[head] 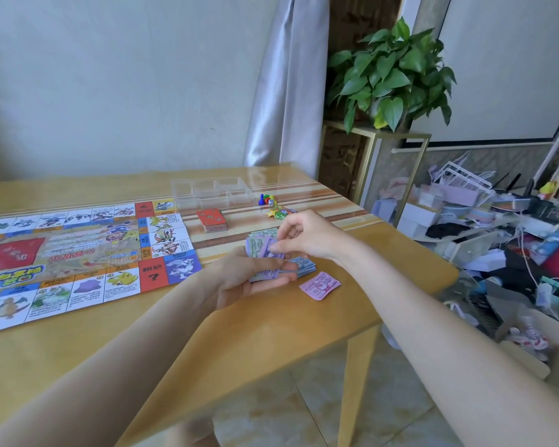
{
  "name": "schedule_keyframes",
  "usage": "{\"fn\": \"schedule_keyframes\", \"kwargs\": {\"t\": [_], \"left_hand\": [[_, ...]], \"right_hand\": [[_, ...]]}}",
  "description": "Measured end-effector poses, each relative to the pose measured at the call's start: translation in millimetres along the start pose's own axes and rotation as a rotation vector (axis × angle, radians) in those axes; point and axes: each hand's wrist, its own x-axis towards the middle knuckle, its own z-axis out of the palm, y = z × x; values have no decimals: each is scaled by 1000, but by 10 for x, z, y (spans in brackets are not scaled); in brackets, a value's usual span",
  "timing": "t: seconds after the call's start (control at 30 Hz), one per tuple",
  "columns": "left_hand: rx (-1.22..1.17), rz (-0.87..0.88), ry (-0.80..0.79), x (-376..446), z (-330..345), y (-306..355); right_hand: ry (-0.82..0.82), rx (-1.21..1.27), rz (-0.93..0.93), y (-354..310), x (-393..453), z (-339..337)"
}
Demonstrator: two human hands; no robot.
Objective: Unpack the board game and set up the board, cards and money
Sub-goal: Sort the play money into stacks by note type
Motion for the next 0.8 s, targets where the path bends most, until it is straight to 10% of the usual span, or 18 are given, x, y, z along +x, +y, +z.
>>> {"fn": "schedule_keyframes", "kwargs": {"t": [0.53,0.8], "left_hand": [[-182,130,164,139,-416,152],[-206,93,236,275,-481,84]], "right_hand": [[278,381,183,143,337,31],[297,106,321,359,440,112]]}}
